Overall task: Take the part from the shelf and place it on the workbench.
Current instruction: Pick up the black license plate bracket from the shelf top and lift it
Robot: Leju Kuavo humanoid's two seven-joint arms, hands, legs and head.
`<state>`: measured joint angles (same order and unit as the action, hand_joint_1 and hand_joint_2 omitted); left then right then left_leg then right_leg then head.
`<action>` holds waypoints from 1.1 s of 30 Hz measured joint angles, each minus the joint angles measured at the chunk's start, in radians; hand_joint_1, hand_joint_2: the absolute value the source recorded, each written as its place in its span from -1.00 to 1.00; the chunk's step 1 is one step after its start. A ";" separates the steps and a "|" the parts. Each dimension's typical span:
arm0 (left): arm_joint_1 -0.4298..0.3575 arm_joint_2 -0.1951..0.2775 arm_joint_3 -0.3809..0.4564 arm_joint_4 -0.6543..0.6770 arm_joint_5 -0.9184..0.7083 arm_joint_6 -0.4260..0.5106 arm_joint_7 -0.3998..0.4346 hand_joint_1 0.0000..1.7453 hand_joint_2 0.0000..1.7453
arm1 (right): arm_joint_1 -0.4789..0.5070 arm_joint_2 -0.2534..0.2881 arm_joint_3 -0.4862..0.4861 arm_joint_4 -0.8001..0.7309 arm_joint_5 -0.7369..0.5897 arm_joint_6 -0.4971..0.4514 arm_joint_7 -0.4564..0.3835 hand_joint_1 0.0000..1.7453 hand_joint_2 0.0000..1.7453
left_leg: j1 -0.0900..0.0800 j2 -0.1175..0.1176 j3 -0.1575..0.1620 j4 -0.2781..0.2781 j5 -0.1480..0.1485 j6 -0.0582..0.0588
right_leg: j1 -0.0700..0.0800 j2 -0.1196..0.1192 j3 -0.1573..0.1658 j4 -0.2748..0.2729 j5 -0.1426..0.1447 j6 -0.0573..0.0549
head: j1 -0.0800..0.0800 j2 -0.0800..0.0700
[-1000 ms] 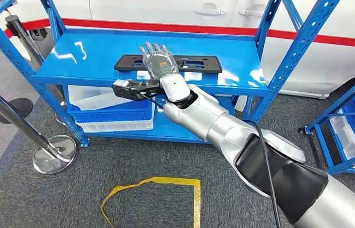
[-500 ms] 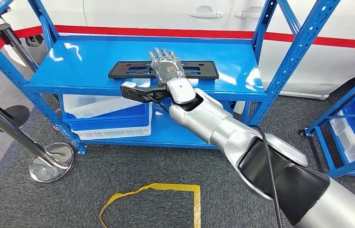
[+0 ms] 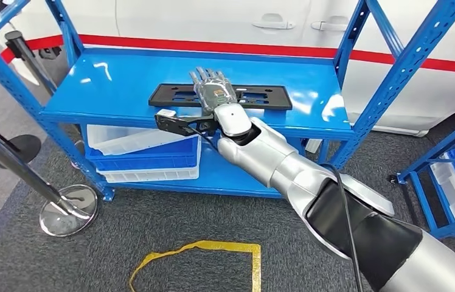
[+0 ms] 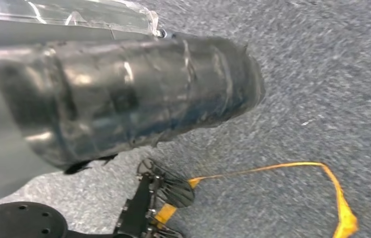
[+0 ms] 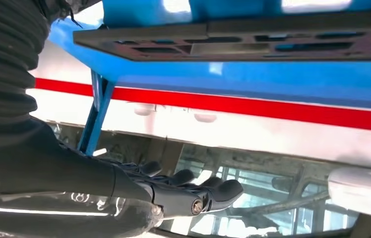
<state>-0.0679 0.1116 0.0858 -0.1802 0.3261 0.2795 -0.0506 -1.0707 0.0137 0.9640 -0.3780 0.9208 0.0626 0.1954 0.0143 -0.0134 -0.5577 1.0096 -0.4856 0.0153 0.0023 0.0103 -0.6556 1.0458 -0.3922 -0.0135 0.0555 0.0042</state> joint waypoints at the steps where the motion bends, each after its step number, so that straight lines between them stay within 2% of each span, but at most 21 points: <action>1: 0.000 0.000 0.000 0.000 0.001 0.000 0.001 -1.00 -1.00 | 0.000 0.000 -0.001 0.000 0.002 0.000 -0.001 -1.00 1.00 | -0.001 0.000 -0.001 -0.001 -0.002 -0.005 | 0.003 0.001 0.006 -0.006 -0.008 -0.004 | -0.001 0.000; 3: 0.000 0.000 0.000 0.000 0.003 0.001 0.003 -1.00 -1.00 | 0.002 0.000 -0.004 0.000 0.005 0.001 -0.002 -1.00 1.00 | 0.001 0.002 0.000 -0.002 -0.007 -0.016 | 0.000 0.002 0.011 -0.016 -0.013 -0.012 | -0.002 0.000; 5: -0.001 0.000 0.000 0.000 0.006 0.002 0.004 -1.00 -1.00 | 0.001 0.000 -0.009 0.000 0.008 0.002 -0.003 -1.00 1.00 | 0.002 0.005 -0.017 0.038 -0.032 -0.027 | -0.005 0.001 0.022 -0.026 -0.016 -0.020 | -0.004 0.000; 8: -0.002 0.001 0.000 0.000 0.009 0.004 0.004 -1.00 -1.00 | 0.006 0.000 -0.013 0.000 0.011 0.005 -0.004 -1.00 1.00 | 0.004 0.008 -0.121 0.221 -0.096 -0.038 | -0.006 0.001 0.034 -0.028 -0.024 -0.030 | -0.007 0.000; 9: -0.001 0.001 0.000 0.000 0.009 0.004 0.005 -1.00 -1.00 | 0.010 0.000 -0.014 0.000 0.011 0.006 -0.004 -1.00 1.00 | 0.004 0.008 -0.153 0.267 -0.100 -0.040 | -0.005 0.001 0.037 -0.027 -0.028 -0.031 | -0.007 0.000; 10: 0.001 0.001 0.000 0.000 0.009 0.005 0.005 -1.00 -1.00 | 0.014 0.000 -0.014 0.000 0.011 0.007 -0.004 -1.00 1.00 | 0.004 0.008 -0.169 0.276 -0.082 -0.041 | -0.005 0.002 0.041 -0.025 -0.033 -0.030 | -0.007 0.000; 11: 0.002 0.001 0.000 0.000 0.010 0.006 0.005 -1.00 -1.00 | 0.017 0.000 -0.016 0.000 0.012 0.007 -0.004 -1.00 1.00 | 0.004 0.009 -0.164 0.242 -0.044 -0.040 | -0.005 0.003 0.046 -0.022 -0.039 -0.030 | -0.007 0.000; 12: 0.002 0.001 0.000 0.000 0.010 0.006 0.005 -1.00 -1.00 | 0.018 0.000 -0.017 0.000 0.012 0.007 -0.004 -1.00 1.00 | 0.004 0.009 -0.144 0.179 0.003 -0.038 | -0.005 0.004 0.052 -0.019 -0.045 -0.028 | -0.007 0.000; 14: 0.001 0.002 0.000 0.000 0.010 0.008 0.006 -1.00 -1.00 | 0.018 0.000 -0.019 0.000 0.012 0.008 -0.004 -1.00 1.00 | 0.000 0.009 -0.095 0.060 0.061 -0.030 | -0.002 0.005 0.061 -0.017 -0.057 -0.022 | -0.008 0.000; 15: 0.000 0.002 0.000 0.000 0.010 0.009 0.007 -1.00 -1.00 | 0.018 0.000 -0.020 0.000 0.013 0.009 -0.004 -1.00 1.00 | -0.002 0.009 -0.080 0.028 0.065 -0.024 | -0.001 0.006 0.062 -0.017 -0.059 -0.018 | -0.008 0.000; 18: -0.001 0.003 0.000 0.000 0.010 0.011 0.009 -1.00 -1.00 | 0.027 -0.001 -0.021 0.001 0.013 0.013 -0.004 -1.00 1.00 | -0.004 0.008 -0.067 0.006 0.052 -0.008 | 0.000 0.006 0.060 -0.020 -0.063 -0.003 | -0.008 0.000; 20: -0.001 0.003 0.000 0.000 0.010 0.012 0.008 -1.00 -1.00 | 0.033 -0.003 -0.021 0.001 0.013 0.015 -0.004 -1.00 1.00 | 0.001 0.009 -0.056 -0.005 0.052 0.003 | 0.000 0.002 0.047 0.012 -0.084 0.007 | -0.007 0.000; 21: -0.001 0.003 0.000 0.000 0.010 0.012 0.008 -1.00 -1.00 | 0.034 -0.004 -0.022 0.001 0.013 0.016 -0.004 -1.00 1.00 | 0.003 0.009 -0.051 -0.008 0.051 0.009 | -0.001 0.001 0.024 0.058 -0.106 0.011 | -0.007 0.000; 23: -0.002 0.003 0.000 0.000 0.010 0.012 0.008 -1.00 -1.00 | 0.043 -0.006 -0.022 0.002 0.013 0.019 -0.004 -1.00 1.00 | 0.001 0.009 -0.044 -0.009 0.045 0.018 | -0.004 0.000 -0.050 0.192 -0.154 0.016 | -0.007 0.000; 24: -0.002 0.003 0.000 0.000 0.010 0.012 0.008 -1.00 -1.00 | 0.050 -0.007 -0.022 0.003 0.013 0.020 -0.004 -1.00 1.00 | 0.001 0.009 -0.041 -0.008 0.041 0.020 | -0.006 0.000 -0.085 0.245 -0.163 0.018 | -0.007 0.000; 25: -0.002 0.003 0.000 0.000 0.011 0.012 0.008 -1.00 -1.00 | 0.058 -0.007 -0.022 0.004 0.013 0.021 -0.004 -1.00 1.00 | 0.001 0.008 -0.036 -0.007 0.036 0.021 | -0.009 0.000 -0.105 0.264 -0.153 0.020 | -0.007 0.000; 26: -0.001 0.002 0.000 0.000 0.011 0.012 0.008 -1.00 -1.00 | 0.064 -0.008 -0.022 0.006 0.013 0.022 -0.004 -1.00 1.00 | 0.001 0.006 -0.031 -0.006 0.031 0.021 | -0.011 -0.001 -0.106 0.246 -0.124 0.020 | -0.006 0.000; 28: -0.001 0.002 0.000 0.000 0.011 0.012 0.009 -1.00 -1.00 | 0.070 -0.009 -0.022 0.008 0.013 0.022 -0.004 -1.00 1.00 | 0.001 0.003 -0.018 -0.001 0.017 0.016 | -0.013 -0.001 -0.059 0.123 -0.043 0.016 | -0.006 0.000; 29: -0.002 0.003 -0.001 0.000 0.011 0.012 0.009 -1.00 -1.00 | 0.070 -0.009 -0.023 0.009 0.013 0.022 -0.004 -1.00 1.00 | 0.000 0.003 -0.014 0.004 0.009 0.011 | -0.011 -0.001 -0.031 0.062 -0.017 0.012 | -0.008 0.000; 31: -0.003 0.003 -0.001 0.000 0.011 0.013 0.010 -1.00 -1.00 | 0.072 -0.009 -0.024 0.009 0.013 0.023 -0.004 -1.00 1.00 | -0.002 0.003 -0.014 0.007 0.000 0.000 | -0.007 0.000 -0.001 0.001 -0.009 0.004 | -0.010 0.000; 33: -0.003 0.004 -0.001 0.000 0.011 0.013 0.011 -1.00 -1.00 | 0.075 -0.009 -0.025 0.009 0.013 0.024 -0.004 -1.00 1.00 | -0.002 0.003 -0.014 0.004 -0.003 -0.010 | -0.006 0.002 0.004 -0.009 -0.016 -0.002 | -0.011 0.000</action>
<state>-0.0706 0.1156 0.0851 -0.1801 0.3375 0.2927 -0.0392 -0.9958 0.0044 0.9392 -0.3686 0.9335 0.0866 0.1909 0.0126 -0.0102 -0.5714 1.0133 -0.4882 0.0049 -0.0035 0.0119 -0.6520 1.0364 -0.4083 -0.0153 0.0448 0.0042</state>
